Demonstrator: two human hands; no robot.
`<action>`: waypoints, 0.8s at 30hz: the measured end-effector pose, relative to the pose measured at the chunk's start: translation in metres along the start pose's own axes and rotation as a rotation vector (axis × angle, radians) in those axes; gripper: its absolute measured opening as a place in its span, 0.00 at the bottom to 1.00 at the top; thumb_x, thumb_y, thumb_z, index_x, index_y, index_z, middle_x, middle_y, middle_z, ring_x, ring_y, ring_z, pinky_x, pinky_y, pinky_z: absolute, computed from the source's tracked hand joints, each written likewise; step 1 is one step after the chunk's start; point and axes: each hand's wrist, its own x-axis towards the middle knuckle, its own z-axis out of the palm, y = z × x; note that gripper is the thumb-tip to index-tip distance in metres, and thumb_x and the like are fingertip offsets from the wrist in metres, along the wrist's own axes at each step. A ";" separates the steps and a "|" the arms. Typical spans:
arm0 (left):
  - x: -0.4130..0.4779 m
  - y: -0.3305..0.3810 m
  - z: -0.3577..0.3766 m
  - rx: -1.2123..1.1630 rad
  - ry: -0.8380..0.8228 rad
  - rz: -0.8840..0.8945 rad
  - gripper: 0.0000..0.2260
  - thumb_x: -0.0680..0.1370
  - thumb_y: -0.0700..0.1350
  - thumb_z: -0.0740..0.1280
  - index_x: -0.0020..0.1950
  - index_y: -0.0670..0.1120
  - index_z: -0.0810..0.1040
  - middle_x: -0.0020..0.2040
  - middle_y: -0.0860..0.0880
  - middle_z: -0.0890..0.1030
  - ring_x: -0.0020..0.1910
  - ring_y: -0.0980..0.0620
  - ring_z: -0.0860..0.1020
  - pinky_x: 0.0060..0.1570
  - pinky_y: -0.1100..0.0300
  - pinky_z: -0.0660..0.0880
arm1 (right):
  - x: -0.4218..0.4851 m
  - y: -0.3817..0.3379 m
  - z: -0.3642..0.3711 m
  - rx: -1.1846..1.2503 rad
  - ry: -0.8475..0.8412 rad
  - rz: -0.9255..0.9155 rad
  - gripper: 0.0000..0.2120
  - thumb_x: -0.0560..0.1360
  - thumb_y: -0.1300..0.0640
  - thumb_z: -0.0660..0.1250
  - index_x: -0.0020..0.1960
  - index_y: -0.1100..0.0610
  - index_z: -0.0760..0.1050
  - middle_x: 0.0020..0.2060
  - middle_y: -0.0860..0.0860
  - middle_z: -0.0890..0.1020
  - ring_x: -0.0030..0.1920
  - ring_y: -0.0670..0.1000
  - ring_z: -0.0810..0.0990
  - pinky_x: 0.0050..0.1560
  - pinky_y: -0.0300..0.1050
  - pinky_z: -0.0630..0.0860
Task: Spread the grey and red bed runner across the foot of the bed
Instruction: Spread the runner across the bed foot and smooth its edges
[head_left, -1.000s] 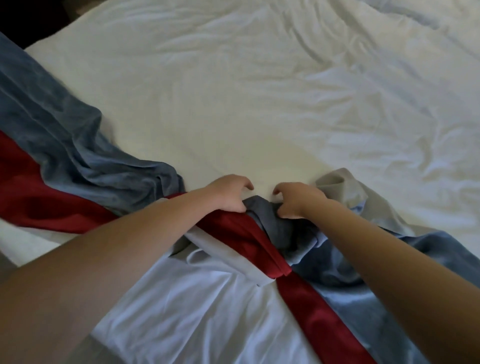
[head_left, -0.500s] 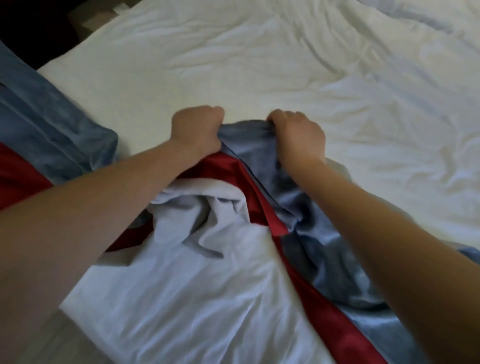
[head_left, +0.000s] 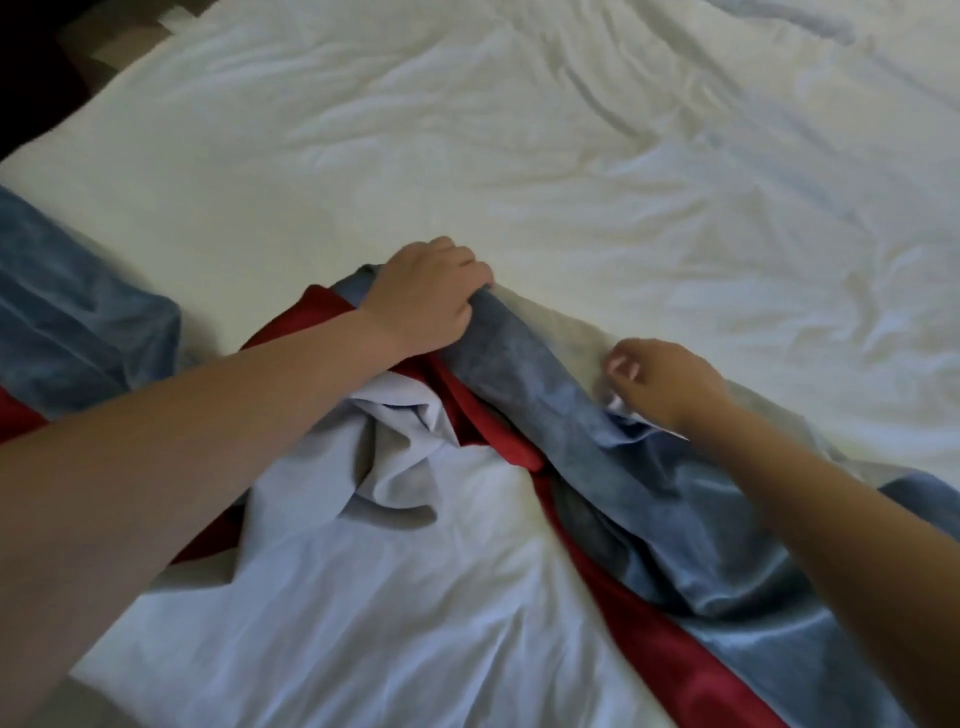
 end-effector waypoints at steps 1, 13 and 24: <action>0.006 0.008 0.004 -0.041 -0.039 0.045 0.14 0.74 0.41 0.61 0.58 0.47 0.77 0.54 0.47 0.79 0.54 0.46 0.74 0.51 0.49 0.72 | -0.005 0.010 0.003 0.007 -0.069 0.015 0.10 0.75 0.51 0.63 0.55 0.49 0.76 0.50 0.49 0.82 0.47 0.53 0.79 0.49 0.50 0.77; 0.054 0.033 0.041 0.037 -0.321 0.101 0.08 0.70 0.43 0.66 0.35 0.49 0.67 0.36 0.51 0.70 0.39 0.47 0.72 0.34 0.55 0.70 | -0.012 0.048 0.039 -0.270 0.189 -0.104 0.12 0.75 0.57 0.58 0.57 0.51 0.73 0.53 0.52 0.78 0.50 0.58 0.78 0.37 0.46 0.69; 0.101 0.035 0.014 -0.326 -0.529 -0.160 0.04 0.75 0.44 0.63 0.48 0.47 0.74 0.39 0.53 0.76 0.40 0.49 0.73 0.37 0.57 0.67 | 0.019 0.117 -0.010 0.386 -0.108 0.080 0.05 0.69 0.60 0.75 0.39 0.52 0.80 0.36 0.50 0.82 0.39 0.50 0.81 0.44 0.42 0.76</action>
